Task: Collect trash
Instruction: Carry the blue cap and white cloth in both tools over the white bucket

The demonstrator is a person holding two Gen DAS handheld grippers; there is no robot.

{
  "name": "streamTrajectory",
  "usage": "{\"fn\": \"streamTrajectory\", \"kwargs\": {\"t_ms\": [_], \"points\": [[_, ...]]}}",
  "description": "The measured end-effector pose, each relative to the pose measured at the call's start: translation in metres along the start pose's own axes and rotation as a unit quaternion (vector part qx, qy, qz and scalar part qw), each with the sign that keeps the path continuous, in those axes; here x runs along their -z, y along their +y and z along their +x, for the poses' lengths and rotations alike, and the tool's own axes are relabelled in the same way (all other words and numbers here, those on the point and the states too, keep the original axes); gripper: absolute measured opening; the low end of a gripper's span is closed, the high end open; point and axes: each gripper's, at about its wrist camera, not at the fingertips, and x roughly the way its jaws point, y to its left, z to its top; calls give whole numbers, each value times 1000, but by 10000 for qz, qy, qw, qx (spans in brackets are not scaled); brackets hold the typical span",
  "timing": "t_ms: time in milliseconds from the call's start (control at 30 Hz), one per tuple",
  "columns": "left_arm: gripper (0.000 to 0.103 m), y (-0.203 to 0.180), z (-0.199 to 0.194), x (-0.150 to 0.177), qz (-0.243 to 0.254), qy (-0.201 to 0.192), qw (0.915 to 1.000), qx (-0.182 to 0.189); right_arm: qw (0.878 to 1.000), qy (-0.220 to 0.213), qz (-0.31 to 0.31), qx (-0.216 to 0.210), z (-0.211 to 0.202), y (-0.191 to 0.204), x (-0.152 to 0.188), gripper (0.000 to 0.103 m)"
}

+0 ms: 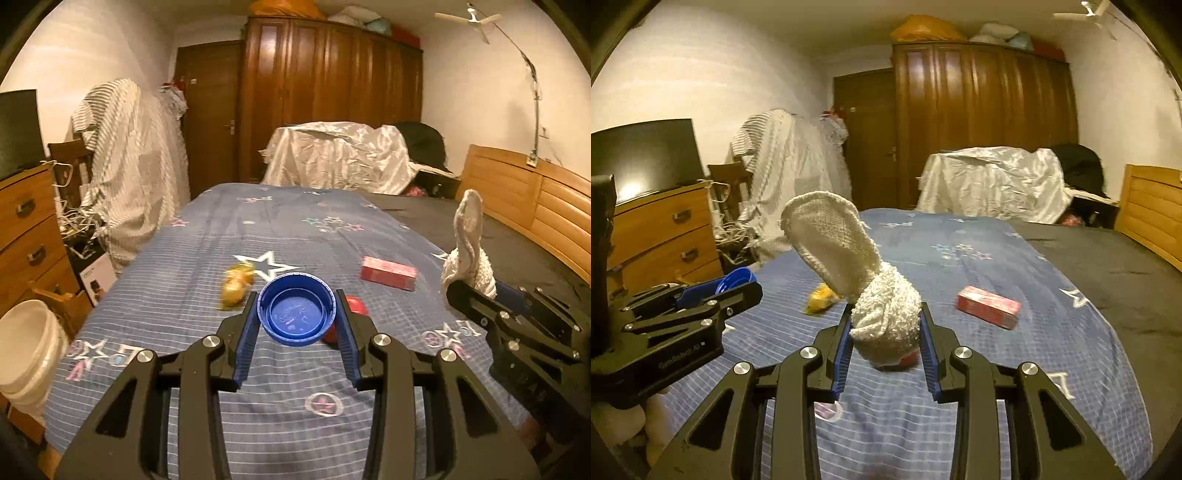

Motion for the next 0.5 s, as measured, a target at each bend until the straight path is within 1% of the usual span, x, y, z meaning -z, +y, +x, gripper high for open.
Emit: {"fn": "streamTrajectory", "kwargs": {"t_ms": [133,200,300,500], "points": [[38,39,-7,-7,-187,-34,9995,-267,9992,22,-99,-381,16,37,-20,34],[38,59,-11,-10,-284,-56,9987,-423,9981,12,-184,-580,24,63,-30,34],[38,96,-20,-16,-431,-113,9966,-692,9962,6,-278,-822,34,97,-44,34],[38,148,-36,-25,-559,-224,9922,-1092,9906,47,-463,-1289,55,168,-67,34]]}}
